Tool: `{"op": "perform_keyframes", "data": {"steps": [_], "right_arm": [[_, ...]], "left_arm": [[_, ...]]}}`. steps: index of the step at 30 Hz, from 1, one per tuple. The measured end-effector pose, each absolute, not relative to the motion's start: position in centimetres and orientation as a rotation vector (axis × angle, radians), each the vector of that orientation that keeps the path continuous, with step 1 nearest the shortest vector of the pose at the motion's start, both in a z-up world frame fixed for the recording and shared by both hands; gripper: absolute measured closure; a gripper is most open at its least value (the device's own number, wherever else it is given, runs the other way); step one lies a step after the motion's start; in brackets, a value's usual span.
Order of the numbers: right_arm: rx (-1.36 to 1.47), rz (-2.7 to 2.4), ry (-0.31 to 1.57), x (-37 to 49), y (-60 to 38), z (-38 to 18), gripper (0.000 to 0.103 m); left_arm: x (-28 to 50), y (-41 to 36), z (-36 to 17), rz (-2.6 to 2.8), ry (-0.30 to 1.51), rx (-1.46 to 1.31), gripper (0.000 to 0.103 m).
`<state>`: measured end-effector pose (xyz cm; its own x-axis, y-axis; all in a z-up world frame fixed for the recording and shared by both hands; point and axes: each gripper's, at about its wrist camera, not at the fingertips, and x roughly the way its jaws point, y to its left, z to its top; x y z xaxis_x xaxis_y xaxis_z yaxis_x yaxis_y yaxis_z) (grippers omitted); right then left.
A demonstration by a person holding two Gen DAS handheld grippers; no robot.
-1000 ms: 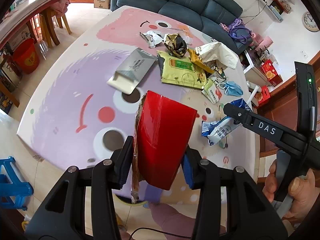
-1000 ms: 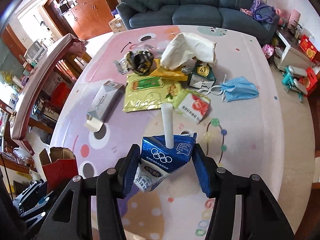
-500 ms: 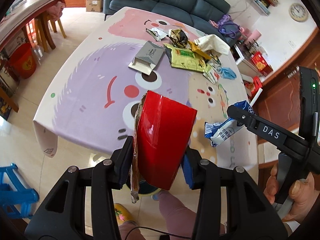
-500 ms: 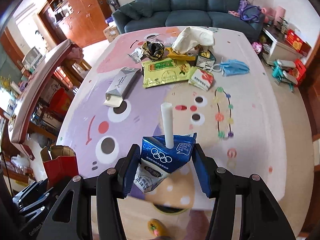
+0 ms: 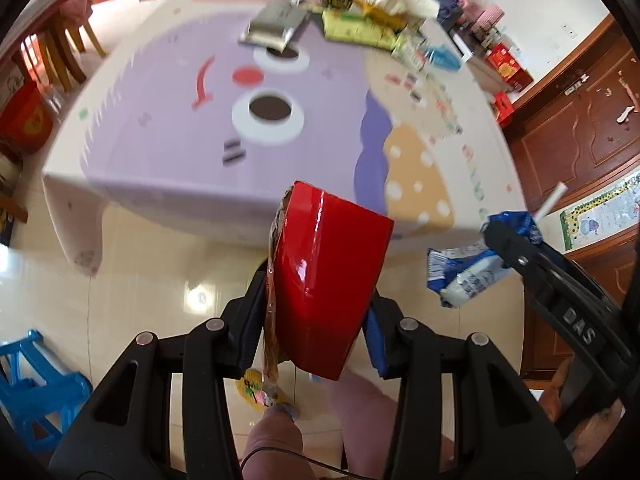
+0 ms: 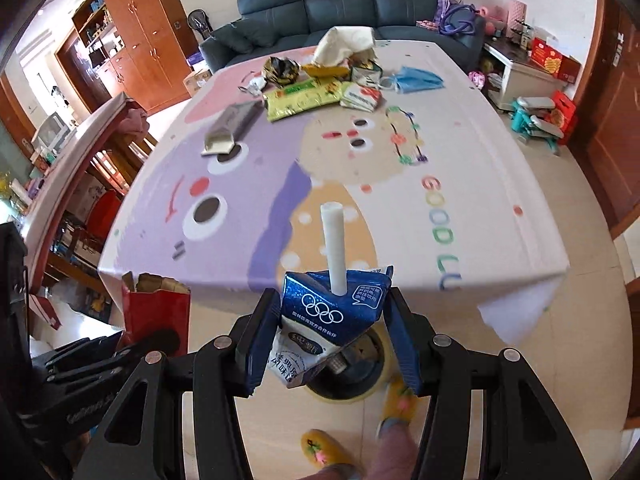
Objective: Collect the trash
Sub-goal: 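Carry the red box and blue carton from the table toward the bin, then open both tools over the bin to drop the red box and carton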
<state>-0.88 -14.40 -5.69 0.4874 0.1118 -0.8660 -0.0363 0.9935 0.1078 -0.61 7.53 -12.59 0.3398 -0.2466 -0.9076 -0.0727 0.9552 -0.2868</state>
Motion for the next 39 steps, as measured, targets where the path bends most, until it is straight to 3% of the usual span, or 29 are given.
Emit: {"op": "perform_keyframes", "data": {"steps": [8, 23, 26, 28, 30, 32, 39], "right_arm": [[-0.074, 0.128, 1.014, -3.7, -13.9, -11.9, 0.050], [-0.097, 0.201, 1.073, -2.5, -14.9, -35.7, 0.049], [-0.069, 0.220, 1.069, -1.8, -15.3, -38.6, 0.046], [-0.069, 0.204, 1.068, -1.3, -15.4, -40.1, 0.039], [-0.071, 0.191, 1.064, -0.8, -15.6, -41.1, 0.036], [-0.067, 0.186, 1.069, -0.8, -15.7, -41.9, 0.036], [-0.081, 0.184, 1.074, -1.2, -16.6, -40.9, 0.036]], "left_arm": [[-1.5, 7.8, -20.0, -0.032, 1.230, -0.328, 0.063], [0.5, 5.1, -38.3, -0.003, 1.221, -0.300, 0.061], [0.9, 4.2, -41.2, -0.013, 1.243, -0.278, 0.057], [1.1, 3.8, -42.6, -0.009, 1.257, -0.258, 0.051], [1.0, 3.6, -43.5, 0.002, 1.254, -0.243, 0.035], [0.8, 3.5, -44.0, 0.019, 1.256, -0.228, 0.029], [-0.1, 4.9, -42.0, 0.068, 1.242, -0.232, 0.029]]}}
